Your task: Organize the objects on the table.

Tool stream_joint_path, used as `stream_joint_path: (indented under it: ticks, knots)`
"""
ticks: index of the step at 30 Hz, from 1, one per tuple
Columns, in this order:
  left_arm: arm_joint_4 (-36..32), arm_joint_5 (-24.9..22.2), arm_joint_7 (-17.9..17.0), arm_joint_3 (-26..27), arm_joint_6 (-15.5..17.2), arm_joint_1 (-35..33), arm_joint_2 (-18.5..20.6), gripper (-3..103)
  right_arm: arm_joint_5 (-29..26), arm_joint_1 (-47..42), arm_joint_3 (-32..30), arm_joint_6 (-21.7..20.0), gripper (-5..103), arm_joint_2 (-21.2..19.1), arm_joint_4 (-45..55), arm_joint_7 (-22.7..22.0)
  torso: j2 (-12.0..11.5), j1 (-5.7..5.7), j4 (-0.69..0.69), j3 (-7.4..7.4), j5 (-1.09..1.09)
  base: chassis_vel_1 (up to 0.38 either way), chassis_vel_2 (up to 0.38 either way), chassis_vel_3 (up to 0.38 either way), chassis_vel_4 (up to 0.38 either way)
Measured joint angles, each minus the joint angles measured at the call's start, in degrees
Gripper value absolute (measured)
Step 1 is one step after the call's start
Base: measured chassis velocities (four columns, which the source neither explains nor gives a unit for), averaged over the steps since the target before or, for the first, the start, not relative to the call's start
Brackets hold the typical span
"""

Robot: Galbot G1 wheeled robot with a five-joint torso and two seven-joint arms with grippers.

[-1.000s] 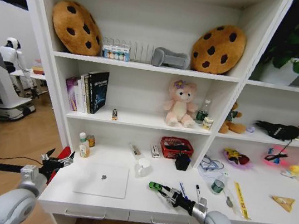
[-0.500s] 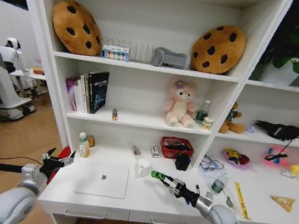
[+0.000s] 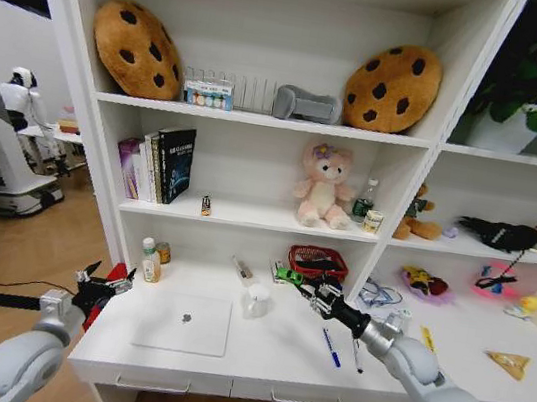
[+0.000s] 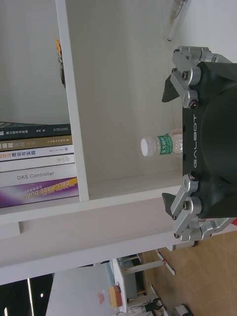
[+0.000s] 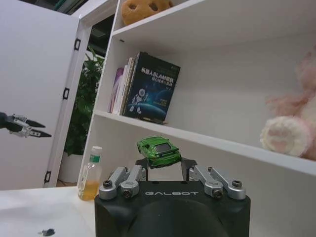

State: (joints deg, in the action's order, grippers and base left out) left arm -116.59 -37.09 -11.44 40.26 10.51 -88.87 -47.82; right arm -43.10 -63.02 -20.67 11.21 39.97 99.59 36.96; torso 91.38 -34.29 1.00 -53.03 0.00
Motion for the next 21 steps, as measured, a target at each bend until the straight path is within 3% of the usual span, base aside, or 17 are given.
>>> stream_joint_path:
  ticks: [8, 14, 21]
  knots:
    - [0.2, 0.5, 0.1, -0.4, -0.1, 0.0, 0.0, 100, -4.5, 6.0, 0.2, -1.8, 33, -0.7, 0.5, -1.8, 0.0, 0.00, 0.00, 0.00, 0.00, 0.000, 0.000, 0.000, 0.000]
    - [0.2, 0.7, 0.2, -0.5, -0.2, -0.1, -0.2, 100, -6.9, 14.5, 4.5, -3.5, 33, 0.7, -4.9, -4.5, 0.0, 0.00, -0.01, 0.00, 0.00, 0.000, 0.000, 0.000, 0.000]
    - [0.5, 0.7, 0.3, -0.5, -0.3, 0.0, -0.2, 100, -8.8, 18.7, 7.6, -4.7, 33, 1.9, -7.1, -6.2, 0.0, 0.00, -0.01, 0.00, 0.00, 0.000, 0.000, 0.000, 0.000]
